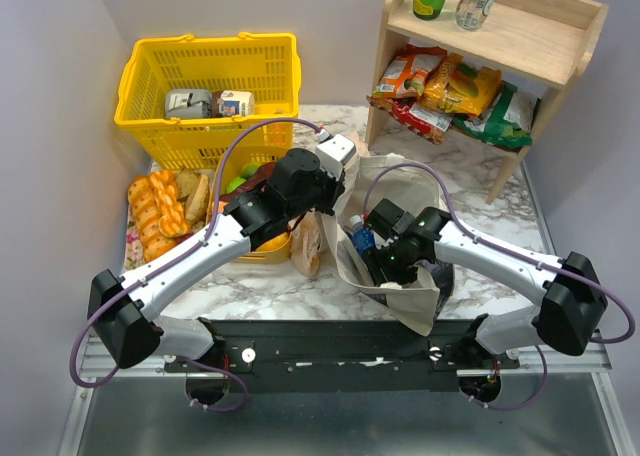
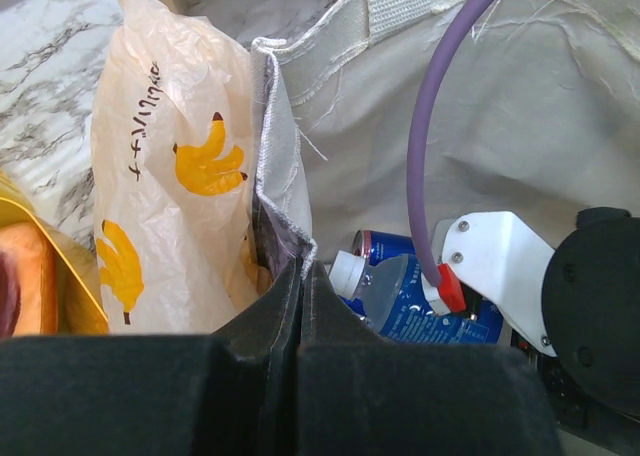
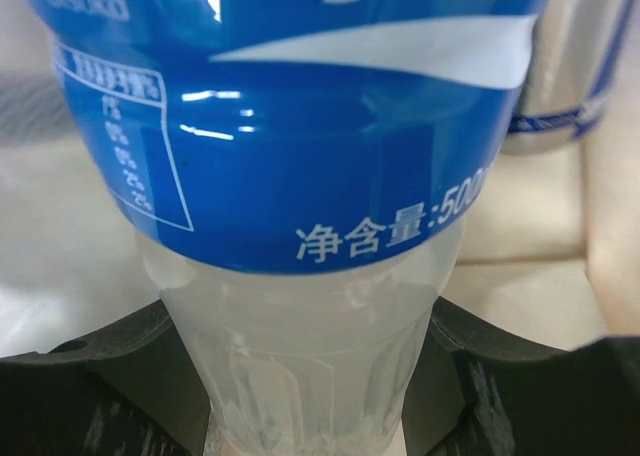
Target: Place the mixed food into the grocery bags and tie them
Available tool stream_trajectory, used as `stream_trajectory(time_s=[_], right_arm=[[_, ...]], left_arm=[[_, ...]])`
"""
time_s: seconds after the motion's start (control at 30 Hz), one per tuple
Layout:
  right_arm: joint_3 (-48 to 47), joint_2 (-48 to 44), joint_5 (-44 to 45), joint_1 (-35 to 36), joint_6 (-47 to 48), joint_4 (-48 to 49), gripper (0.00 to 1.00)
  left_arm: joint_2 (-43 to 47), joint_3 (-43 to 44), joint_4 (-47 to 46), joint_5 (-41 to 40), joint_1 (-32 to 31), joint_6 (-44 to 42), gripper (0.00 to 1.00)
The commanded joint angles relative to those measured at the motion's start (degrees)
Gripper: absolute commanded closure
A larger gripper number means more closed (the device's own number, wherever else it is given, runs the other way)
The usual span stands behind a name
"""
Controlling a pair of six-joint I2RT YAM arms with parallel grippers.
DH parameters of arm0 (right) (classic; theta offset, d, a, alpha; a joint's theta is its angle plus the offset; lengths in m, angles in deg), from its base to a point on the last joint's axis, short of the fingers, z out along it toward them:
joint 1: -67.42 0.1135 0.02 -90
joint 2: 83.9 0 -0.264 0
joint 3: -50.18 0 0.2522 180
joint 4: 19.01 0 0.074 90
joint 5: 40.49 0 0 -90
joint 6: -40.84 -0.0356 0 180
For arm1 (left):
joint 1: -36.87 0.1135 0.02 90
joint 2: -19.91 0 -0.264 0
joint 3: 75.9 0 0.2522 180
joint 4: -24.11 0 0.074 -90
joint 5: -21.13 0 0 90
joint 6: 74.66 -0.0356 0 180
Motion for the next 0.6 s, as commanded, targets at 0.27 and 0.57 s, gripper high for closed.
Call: stream_trajectory(time_s=[0.27,0.57], right_arm=[[1.1,2.1,-2.8,0.3,-0.4,3.0,0.16],[-3.9,0.0,-0.6,0.3,3.4,1.1,0.12]], left_arm=[[0.4,-0.7,3.9,-2.9,-0.1,-1.3,1.0],[0.5,-0.7,4.0,-3.1,-0.1,-1.3,1.0]])
